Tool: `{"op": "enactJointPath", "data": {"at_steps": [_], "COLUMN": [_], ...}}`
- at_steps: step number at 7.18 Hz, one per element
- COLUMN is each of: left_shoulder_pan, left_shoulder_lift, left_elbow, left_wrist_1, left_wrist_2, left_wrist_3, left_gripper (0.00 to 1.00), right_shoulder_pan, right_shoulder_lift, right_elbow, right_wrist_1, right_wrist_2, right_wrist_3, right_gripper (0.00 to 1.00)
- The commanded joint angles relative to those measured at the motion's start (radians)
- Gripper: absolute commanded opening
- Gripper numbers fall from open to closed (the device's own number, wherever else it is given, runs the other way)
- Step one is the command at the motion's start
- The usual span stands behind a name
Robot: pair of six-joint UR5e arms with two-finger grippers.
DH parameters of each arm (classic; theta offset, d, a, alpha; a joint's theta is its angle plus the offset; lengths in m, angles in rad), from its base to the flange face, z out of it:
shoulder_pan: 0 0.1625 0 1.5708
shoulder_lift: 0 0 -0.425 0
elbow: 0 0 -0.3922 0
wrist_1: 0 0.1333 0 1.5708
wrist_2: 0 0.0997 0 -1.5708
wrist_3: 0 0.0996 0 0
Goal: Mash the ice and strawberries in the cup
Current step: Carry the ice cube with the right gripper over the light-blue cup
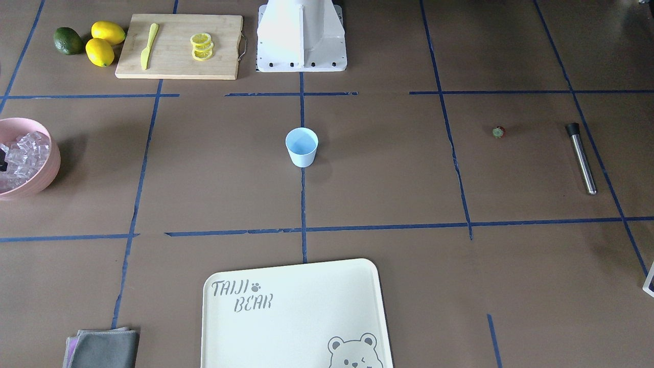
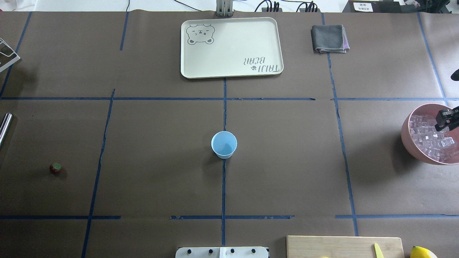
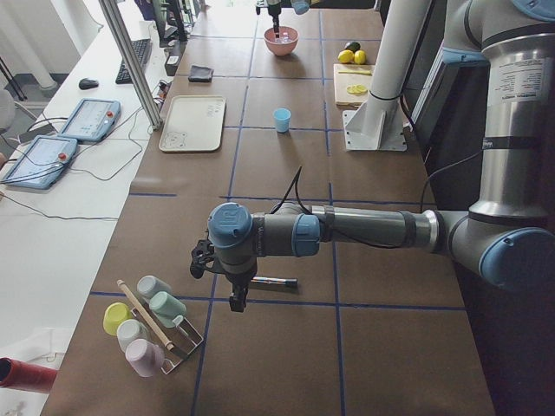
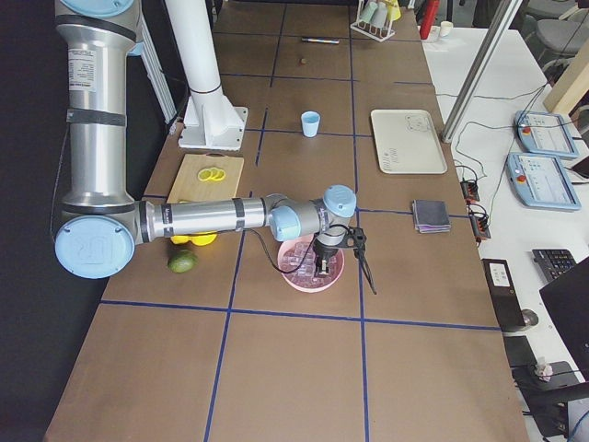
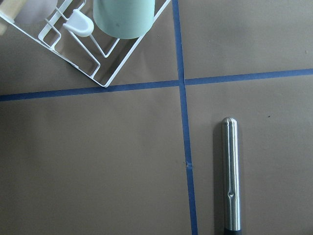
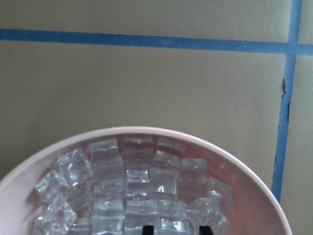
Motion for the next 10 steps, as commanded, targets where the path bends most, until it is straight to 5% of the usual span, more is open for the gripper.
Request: {"op": "enactJointPath", "data": {"at_steps": [1,5,8,10], "left_shoulder_pan": [0.0,0.0,0.0,0.0], "left_shoulder_lift": [0.0,0.002,0.002,0.002], "left_elbow": [0.0,-0.008,-0.012,-0.018], "left_wrist_1": [0.002,0.003,-0.001,-0.006], "left_wrist_2": [0.0,-0.026,-0.028,-0.029], "left_wrist_3": [0.0,-0.003,-0.001,-0.003], "left_gripper": [1.0,1.0,1.0,1.0], "right_shoulder_pan": [0.002,0.131,-0.035,-0.262], "right_shoulder_lift": [0.002,-0.024,0.364,0.544], "right_elbow": [0.019,0.228,0.238,0.236], "right_wrist_1": [0.001,-0.1,-0.443,-0.467], "right_wrist_2": [0.0,-0.006,-0.05,-0.107], "right_wrist_3": [-0.002,-0.012,0.085,0.449], "right_gripper": [0.0,0.0,0.0,0.0]}}
